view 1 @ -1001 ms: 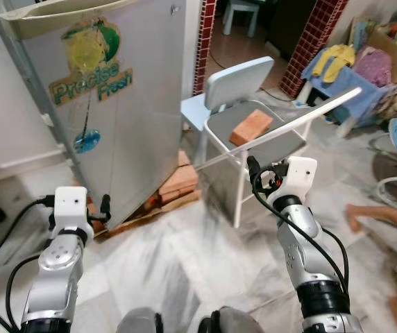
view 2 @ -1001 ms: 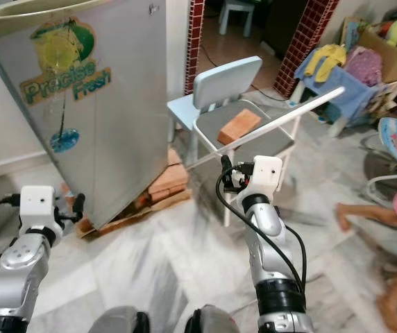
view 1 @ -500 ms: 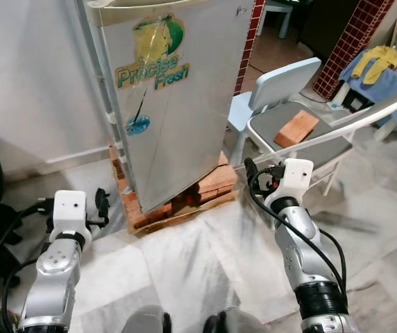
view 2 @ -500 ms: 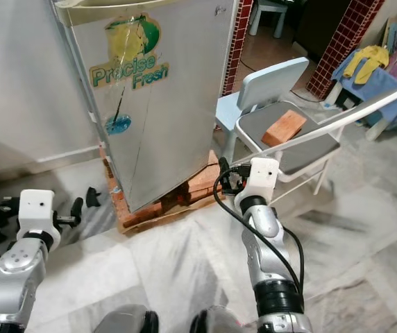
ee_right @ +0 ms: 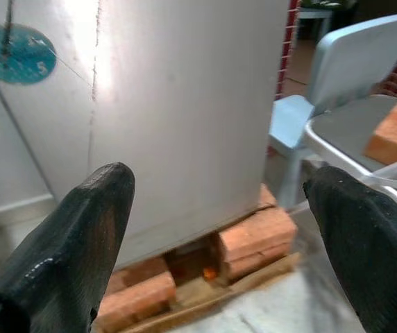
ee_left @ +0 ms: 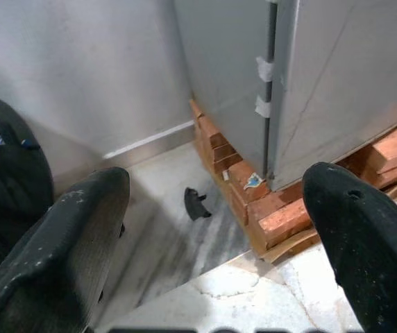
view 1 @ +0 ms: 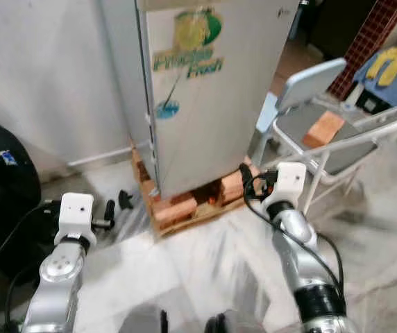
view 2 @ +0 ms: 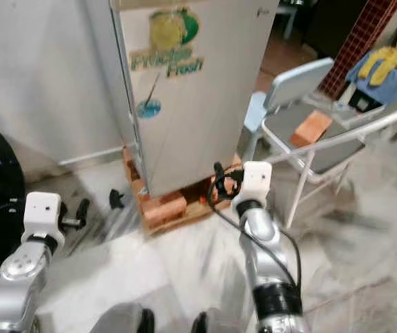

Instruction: Restocking fridge

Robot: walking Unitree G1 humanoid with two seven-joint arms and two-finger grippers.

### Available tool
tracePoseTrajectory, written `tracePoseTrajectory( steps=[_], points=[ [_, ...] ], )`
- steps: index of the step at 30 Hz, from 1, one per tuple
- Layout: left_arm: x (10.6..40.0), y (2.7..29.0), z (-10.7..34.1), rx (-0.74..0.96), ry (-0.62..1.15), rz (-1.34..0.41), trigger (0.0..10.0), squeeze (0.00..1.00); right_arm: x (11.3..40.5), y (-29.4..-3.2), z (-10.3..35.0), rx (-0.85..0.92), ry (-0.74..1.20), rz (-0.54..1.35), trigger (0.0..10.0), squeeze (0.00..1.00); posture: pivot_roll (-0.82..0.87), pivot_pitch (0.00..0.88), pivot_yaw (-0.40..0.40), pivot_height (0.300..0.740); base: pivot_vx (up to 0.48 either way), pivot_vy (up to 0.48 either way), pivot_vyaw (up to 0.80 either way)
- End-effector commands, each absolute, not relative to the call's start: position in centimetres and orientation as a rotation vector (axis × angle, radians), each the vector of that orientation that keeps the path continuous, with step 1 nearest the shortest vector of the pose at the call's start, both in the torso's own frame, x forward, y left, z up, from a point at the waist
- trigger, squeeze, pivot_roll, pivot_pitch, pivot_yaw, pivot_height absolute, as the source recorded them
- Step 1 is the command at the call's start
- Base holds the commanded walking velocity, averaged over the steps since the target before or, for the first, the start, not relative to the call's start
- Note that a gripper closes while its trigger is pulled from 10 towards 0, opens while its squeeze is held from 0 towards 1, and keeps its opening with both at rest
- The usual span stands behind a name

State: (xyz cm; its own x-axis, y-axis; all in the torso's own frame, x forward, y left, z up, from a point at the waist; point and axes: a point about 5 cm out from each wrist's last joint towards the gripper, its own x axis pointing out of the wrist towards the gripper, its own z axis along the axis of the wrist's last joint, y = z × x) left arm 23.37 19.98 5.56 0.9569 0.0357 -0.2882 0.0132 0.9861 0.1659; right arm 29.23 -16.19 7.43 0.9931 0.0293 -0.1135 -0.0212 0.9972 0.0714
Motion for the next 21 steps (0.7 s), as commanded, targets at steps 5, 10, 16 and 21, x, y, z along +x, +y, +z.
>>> tracePoseTrajectory(
  steps=[5, 10, 16, 21],
  points=[
    [22.99, 20.4, 6.0, 0.19, 0.26, 0.011, 10.0, 0.0, 29.67, -15.9, 8.31, 0.055, 0.07, 0.025, 10.0, 0.0, 0.18, 0.057, -0.045, 0.74, 0.0, 0.0, 0.0],
    [22.51, 19.99, 6.61, 0.187, 0.205, -0.013, 10.0, 0.0, 29.47, -16.17, 8.04, 0.033, 0.073, 0.016, 10.0, 0.0, 0.19, 0.048, -0.052, 0.74, 0.0, 0.0, 0.0],
    [22.19, 20.2, 6.58, 0.19, 0.208, -0.004, 10.0, 0.0, 29.3, -16.13, 7.73, 0.016, 0.082, 0.015, 10.0, 0.0, 0.2, 0.046, -0.054, 0.74, 0.0, 0.0, 0.0],
    [22.19, 20.22, 6.61, 0.191, 0.207, -0.003, 10.0, 0.0, 29.39, -16.05, 7.64, 0.012, 0.09, 0.008, 10.0, 0.0, 0.2, 0.046, -0.052, 0.74, 0.0, 0.0, 0.0]
  ],
)
